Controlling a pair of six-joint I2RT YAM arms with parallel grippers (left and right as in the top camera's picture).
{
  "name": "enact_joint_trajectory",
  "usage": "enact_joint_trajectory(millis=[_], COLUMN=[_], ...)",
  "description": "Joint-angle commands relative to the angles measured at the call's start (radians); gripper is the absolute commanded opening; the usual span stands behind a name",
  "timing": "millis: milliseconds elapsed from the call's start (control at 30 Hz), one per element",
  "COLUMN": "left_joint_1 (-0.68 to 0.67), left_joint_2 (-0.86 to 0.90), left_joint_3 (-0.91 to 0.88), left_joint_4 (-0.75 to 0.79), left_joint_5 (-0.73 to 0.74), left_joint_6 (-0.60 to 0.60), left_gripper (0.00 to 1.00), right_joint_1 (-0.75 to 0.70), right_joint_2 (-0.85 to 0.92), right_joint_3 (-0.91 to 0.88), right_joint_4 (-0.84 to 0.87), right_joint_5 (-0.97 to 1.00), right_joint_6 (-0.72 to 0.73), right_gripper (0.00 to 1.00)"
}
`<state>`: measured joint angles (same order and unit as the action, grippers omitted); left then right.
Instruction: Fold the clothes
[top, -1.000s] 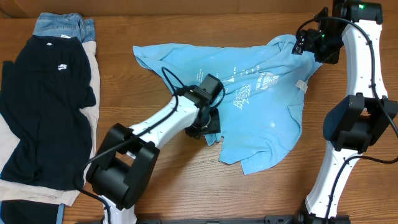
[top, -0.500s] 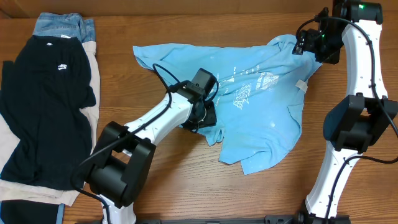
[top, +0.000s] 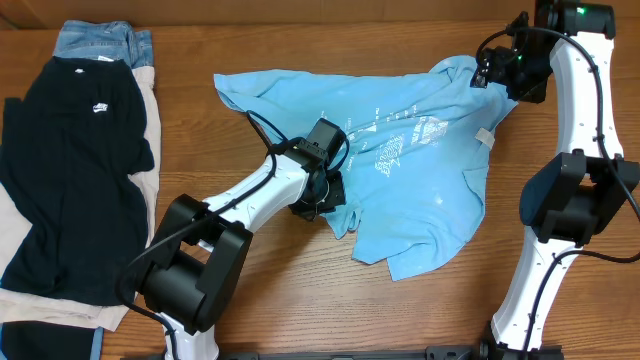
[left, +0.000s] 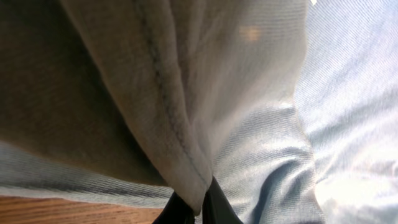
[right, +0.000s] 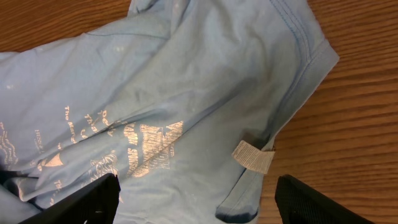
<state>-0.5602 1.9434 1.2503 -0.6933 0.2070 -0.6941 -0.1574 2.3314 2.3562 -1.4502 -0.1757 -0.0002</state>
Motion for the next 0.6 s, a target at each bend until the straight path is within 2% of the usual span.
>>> enact_joint_trajectory(millis=[0, 267, 567], left_joint_1=[0.024, 0.146, 0.311], left_joint_2=[-0.050, -0.273, -0.430], left_joint_3=[0.043, 0.075, 0.075], left_joint_4=[-0.029, -0.158, -0.439], left_joint_5=[0.053, 0.025, -0.094], left_joint_6=[0.061, 0.137, 0.202], left_gripper=[0.04, 0.04, 0.04], right_joint_1=[-0.006, 0.005, 0.060], right_joint_2=[-0.008, -0.008, -0.008], right_joint_3=[0.019, 0.019, 0.019], right_joint_4=[0.003, -0.065, -0.105], right_joint_5=[0.003, -0.028, -0.072], right_joint_6=[-0.004, -0.004, -0.004], right_gripper=[0.84, 0.84, 0.83])
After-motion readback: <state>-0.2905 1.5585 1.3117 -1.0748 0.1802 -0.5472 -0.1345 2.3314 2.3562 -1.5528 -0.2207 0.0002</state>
